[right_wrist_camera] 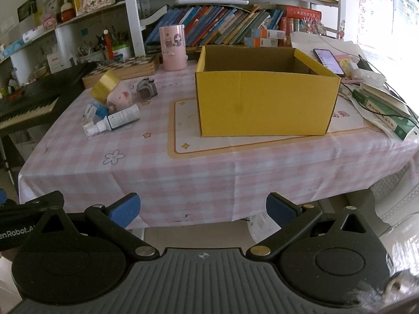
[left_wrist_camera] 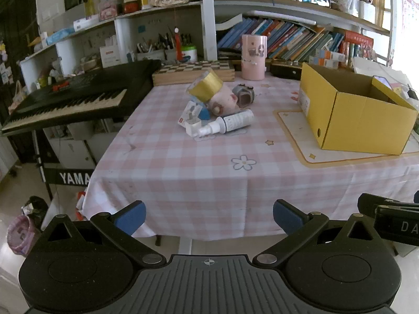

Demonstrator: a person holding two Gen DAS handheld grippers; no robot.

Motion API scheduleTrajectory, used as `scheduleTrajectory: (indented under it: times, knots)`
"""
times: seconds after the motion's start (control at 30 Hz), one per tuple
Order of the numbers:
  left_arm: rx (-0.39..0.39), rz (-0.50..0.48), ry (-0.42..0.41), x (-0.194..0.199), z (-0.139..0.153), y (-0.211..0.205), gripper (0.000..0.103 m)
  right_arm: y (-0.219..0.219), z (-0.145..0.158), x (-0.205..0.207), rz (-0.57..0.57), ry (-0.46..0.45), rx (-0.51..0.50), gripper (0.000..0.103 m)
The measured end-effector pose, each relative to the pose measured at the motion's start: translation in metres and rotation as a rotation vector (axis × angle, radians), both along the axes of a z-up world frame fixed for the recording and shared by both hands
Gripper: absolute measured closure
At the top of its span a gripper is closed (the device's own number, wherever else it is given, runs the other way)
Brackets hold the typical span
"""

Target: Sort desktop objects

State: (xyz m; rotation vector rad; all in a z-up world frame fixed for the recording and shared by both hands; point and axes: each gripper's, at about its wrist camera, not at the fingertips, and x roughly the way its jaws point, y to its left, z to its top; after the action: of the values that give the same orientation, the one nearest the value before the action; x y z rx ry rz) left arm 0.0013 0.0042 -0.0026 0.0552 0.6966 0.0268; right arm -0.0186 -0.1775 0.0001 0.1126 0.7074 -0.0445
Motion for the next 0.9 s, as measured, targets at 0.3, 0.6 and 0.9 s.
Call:
scheduleTrajectory:
  times: [0.3,0.6,0.9]
  knots:
    - [-0.005,-0.001,0.009,0.0020,-0.0042,0.0043,0.000,-0.0015,0.0006,0.0023,0.004,0.005,-0.001,0.000]
    - [-0.007,-0.002,0.013,0.0063,-0.0019,0.0044,0.000,-0.0003,0.0001,0.0043,0.005,0.009,-0.005,0.000]
    - [0.013,-0.019,0.001,0.0061,-0.0003,0.0028,0.000,0.0033,-0.0016,0.0066,0.020,0.000,-0.010,0.000]
